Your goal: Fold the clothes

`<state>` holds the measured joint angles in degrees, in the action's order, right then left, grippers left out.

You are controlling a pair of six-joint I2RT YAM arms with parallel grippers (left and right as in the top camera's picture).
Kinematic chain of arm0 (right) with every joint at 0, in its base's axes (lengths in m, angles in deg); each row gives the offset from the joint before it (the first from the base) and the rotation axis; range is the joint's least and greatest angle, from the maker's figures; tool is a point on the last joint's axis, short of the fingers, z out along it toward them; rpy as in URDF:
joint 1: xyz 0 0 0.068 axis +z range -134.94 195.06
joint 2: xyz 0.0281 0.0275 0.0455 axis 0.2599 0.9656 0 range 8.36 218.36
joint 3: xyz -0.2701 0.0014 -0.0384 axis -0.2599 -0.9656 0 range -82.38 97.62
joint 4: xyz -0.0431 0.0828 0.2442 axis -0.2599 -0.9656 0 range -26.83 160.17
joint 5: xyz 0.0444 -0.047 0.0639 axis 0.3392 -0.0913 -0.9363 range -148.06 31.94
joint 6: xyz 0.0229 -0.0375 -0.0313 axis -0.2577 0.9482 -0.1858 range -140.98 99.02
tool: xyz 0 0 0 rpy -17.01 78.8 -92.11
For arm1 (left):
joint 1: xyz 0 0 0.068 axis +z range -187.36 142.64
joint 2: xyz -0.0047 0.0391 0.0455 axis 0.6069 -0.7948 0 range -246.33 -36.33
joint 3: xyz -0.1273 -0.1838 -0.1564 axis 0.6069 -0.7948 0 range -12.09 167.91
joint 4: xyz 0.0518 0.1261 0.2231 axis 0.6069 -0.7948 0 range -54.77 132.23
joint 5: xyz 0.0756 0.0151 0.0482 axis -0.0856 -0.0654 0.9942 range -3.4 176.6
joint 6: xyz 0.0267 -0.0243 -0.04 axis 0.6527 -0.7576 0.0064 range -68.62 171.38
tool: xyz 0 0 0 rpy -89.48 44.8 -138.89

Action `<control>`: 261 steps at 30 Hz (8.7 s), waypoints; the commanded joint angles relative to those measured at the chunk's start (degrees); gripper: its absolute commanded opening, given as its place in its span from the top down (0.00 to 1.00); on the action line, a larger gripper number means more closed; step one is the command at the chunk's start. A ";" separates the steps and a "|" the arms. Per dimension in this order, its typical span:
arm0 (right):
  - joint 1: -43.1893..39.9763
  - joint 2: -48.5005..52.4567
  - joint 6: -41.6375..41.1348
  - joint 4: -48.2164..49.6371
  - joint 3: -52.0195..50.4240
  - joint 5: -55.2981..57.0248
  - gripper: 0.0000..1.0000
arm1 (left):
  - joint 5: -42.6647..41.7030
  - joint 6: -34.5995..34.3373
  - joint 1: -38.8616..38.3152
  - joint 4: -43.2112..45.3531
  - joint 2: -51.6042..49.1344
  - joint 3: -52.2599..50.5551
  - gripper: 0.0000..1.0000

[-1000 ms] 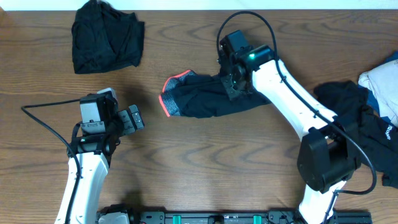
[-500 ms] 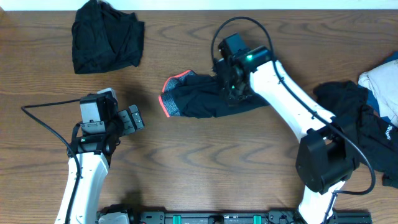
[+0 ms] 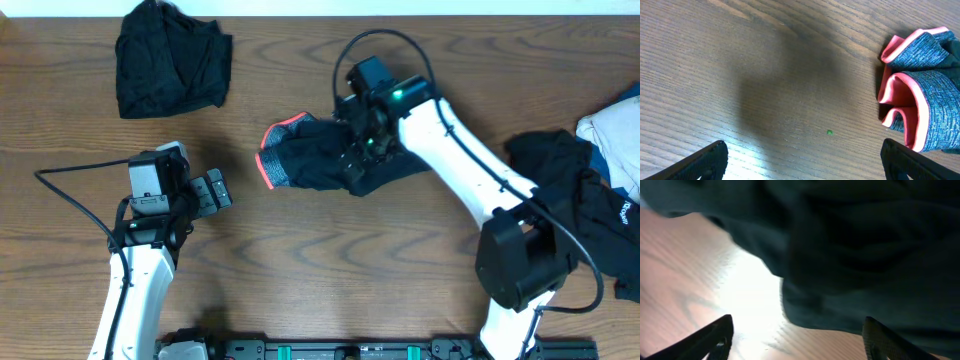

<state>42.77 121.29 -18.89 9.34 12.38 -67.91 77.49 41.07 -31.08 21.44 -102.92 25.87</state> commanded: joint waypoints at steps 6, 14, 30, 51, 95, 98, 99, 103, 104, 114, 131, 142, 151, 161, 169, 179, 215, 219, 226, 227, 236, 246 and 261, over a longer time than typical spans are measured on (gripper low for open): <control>-4.50 0.24 -0.07 2.93 1.51 -8.20 0.82 | -0.76 0.33 0.00 -0.17 0.37 0.55 0.02; -4.20 1.97 -2.32 5.20 0.66 -8.44 0.99 | -0.76 0.33 0.00 -0.17 0.37 0.55 0.02; -4.07 14.86 -4.22 18.08 0.61 -12.68 0.99 | -0.76 0.33 0.00 -0.20 0.37 0.55 0.02; -3.78 5.97 -4.02 23.12 1.99 -13.22 0.97 | -0.79 0.33 0.00 -1.66 0.37 0.55 0.02; -11.39 -2.08 -8.90 16.06 0.87 -22.99 0.26 | -23.96 -6.27 0.00 2.34 0.35 0.55 0.02; -13.22 -4.20 -8.92 15.67 0.87 -18.84 0.20 | -23.93 -10.84 0.00 5.03 -0.24 0.55 0.02; -14.03 -4.55 -8.83 15.50 0.87 -18.38 0.18 | -23.96 -12.35 -0.02 6.34 -0.96 0.55 0.02; -17.05 -4.57 -8.02 13.73 0.87 -18.45 0.13 | -23.96 -17.22 -1.60 12.04 -5.97 0.55 0.02; -17.79 -4.55 -7.26 13.00 0.85 -18.43 0.12 | -24.17 -18.73 -2.34 13.66 -7.65 0.55 0.02; -22.51 -4.55 -4.55 9.75 0.85 -18.40 0.07 | -27.23 -27.41 -7.56 31.04 -23.32 0.55 0.02; -22.71 -4.55 -2.64 7.87 0.85 -17.97 0.07 | -26.88 -31.56 -9.16 40.02 -34.34 0.55 0.02; -22.71 -4.55 -2.62 7.89 0.81 -17.97 0.07 | -26.18 -33.51 -12.46 42.77 -34.49 0.55 0.02; -22.38 -4.55 -1.99 7.67 0.79 -17.75 0.07 | -24.72 -33.53 -14.14 45.13 -35.01 0.55 0.02; -22.38 -4.55 -1.97 7.43 0.76 -17.73 0.09 | -24.79 -33.55 -14.25 46.23 -35.01 0.55 0.67; -22.38 -4.55 -1.55 6.99 0.24 -16.85 0.09 | -26.34 -32.22 -13.92 46.14 -34.27 0.55 0.94; -22.38 -4.55 -1.57 7.13 -0.85 -13.90 0.10 | -26.23 -22.38 -7.32 28.11 -26.32 0.55 0.94; -8.96 -3.06 -2.62 10.97 -0.87 -6.01 0.18 | -4.74 -5.81 0.70 -24.83 -2.60 20.72 0.31; -7.52 -1.44 -2.89 10.93 -0.87 -5.99 0.18 | -4.68 -5.84 0.72 -26.77 -4.24 20.72 0.02; -7.39 0.68 -2.91 10.58 -0.87 -6.03 0.17 | 2.56 -10.58 3.23 -31.10 -8.63 20.28 0.02; -7.39 0.68 -2.89 10.43 -0.90 -6.03 0.17 | 2.54 -10.56 4.11 -31.65 -9.44 20.00 0.02; -7.39 0.68 -2.86 11.54 -0.90 -6.03 0.16 | -2.58 -4.81 11.13 -29.66 -15.02 16.81 0.02; -7.39 0.68 -2.86 12.61 -0.90 -6.01 0.15 | -21.00 5.99 10.99 -24.63 -17.55 16.68 0.02; -7.39 0.68 -2.89 12.74 -0.90 -6.05 0.15 | -15.69 5.62 10.99 -28.15 -25.94 16.65 0.02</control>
<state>35.23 121.79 -21.38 22.03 11.64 -74.05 60.77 45.66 -20.13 -6.85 -127.75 42.78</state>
